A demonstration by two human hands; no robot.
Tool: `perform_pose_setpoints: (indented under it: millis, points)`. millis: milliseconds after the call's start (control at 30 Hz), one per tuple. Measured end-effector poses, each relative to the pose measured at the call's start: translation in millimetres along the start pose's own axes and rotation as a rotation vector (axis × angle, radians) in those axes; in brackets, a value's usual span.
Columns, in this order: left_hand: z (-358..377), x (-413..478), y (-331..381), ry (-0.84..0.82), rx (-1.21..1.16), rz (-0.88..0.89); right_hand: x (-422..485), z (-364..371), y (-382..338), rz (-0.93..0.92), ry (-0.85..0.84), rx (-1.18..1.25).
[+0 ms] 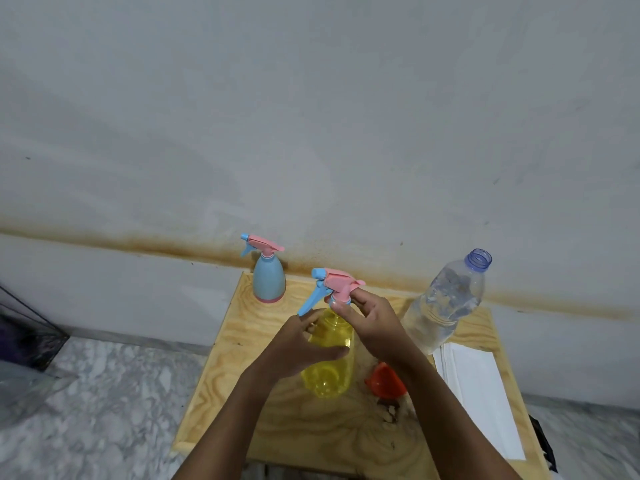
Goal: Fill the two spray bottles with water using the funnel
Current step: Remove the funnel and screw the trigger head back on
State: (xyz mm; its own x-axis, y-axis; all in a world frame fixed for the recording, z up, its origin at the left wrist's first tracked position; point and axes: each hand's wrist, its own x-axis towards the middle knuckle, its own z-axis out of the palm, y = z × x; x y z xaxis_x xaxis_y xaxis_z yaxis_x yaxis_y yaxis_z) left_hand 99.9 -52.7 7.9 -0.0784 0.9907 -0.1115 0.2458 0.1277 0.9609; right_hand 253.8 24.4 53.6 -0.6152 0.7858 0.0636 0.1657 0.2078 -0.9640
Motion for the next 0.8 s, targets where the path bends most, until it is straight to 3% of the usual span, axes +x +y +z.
perform_pose_setpoints:
  millis: [167,267,433,567,800]
  points:
    - [3,-2,0,0.044,0.046,0.101,-5,20,11,-0.046,0.227,-0.191]
    - [-1,-4,-1,0.025,0.027,0.117,-6,28,13,-0.066,0.267,-0.175]
    - [-5,-8,-1,-0.099,-0.018,-0.006,5,7,1,0.109,-0.084,0.116]
    - [-2,-11,3,-0.238,-0.031,-0.095,14,3,-11,0.173,-0.323,0.091]
    - [-19,-20,-30,-0.194,-0.1,-0.223,23,13,-6,0.169,-0.269,0.124]
